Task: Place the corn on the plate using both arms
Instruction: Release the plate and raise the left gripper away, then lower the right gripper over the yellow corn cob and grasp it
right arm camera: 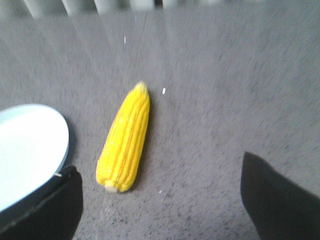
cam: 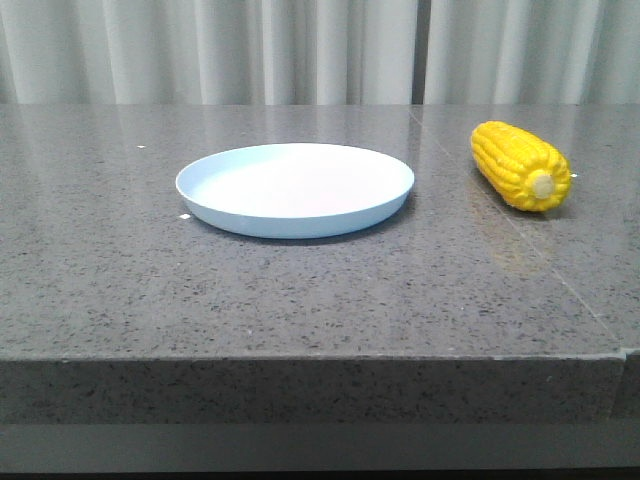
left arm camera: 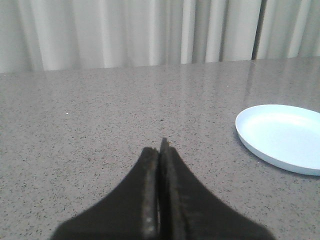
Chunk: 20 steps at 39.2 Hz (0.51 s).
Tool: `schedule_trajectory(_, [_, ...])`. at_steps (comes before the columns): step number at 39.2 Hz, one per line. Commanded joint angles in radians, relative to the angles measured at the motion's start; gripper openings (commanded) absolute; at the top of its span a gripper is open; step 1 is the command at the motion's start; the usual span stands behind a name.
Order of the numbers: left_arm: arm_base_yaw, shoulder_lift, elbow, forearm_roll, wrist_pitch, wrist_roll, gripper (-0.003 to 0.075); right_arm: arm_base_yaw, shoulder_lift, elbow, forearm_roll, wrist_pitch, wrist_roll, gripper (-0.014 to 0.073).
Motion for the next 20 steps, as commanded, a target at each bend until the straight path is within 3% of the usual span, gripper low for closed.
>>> schedule_trajectory(1, [0.001, 0.011, -0.028, 0.006, -0.084, -0.003, -0.0020, -0.004, 0.132, -0.116, 0.050, 0.032, -0.011, 0.0663])
schedule_trajectory(20, [0.001, 0.011, -0.028, 0.006, -0.084, -0.003, -0.0020, 0.124, 0.639, -0.409, 0.115, 0.118, -0.011, 0.0663])
